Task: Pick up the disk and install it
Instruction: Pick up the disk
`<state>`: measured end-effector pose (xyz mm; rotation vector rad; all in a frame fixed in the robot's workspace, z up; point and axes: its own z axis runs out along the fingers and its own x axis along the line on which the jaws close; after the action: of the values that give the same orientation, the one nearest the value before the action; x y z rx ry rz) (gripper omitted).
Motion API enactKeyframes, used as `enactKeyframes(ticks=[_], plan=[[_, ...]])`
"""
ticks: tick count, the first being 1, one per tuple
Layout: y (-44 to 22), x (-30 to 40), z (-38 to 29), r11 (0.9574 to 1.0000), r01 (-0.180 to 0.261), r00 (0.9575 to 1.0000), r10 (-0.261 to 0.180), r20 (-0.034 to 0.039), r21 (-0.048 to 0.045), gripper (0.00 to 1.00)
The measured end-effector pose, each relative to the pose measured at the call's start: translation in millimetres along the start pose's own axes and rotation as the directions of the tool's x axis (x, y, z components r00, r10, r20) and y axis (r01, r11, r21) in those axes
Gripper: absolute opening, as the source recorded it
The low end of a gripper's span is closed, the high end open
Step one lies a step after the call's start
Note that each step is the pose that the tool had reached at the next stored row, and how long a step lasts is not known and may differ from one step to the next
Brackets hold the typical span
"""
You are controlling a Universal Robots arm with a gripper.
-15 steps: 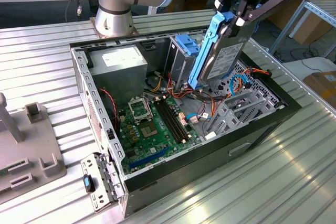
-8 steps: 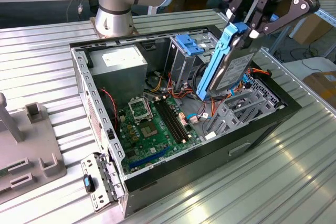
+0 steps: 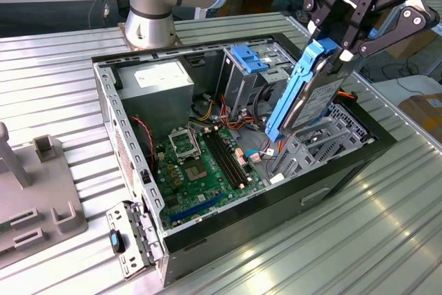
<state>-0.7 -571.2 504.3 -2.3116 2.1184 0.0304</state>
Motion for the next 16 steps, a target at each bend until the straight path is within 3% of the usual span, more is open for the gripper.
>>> enactKeyframes(ticks=[5,7,14,16], plan=[[-9.7,1.1,0.3,0.9998,-0.018,0.9998,0.018,0.0,0.0003,0.36],[-17.9,2.6,0.7,0.9998,-0.021,0.9998,0.021,-0.0001,0.0004,0.36],[-20.4,11.2,2.5,0.9993,-0.037,0.9993,0.037,0.0001,0.0006,0.36],[-28.2,12.4,3.5,0.9992,-0.041,0.9992,0.041,0.0001,0.0006,0.36]])
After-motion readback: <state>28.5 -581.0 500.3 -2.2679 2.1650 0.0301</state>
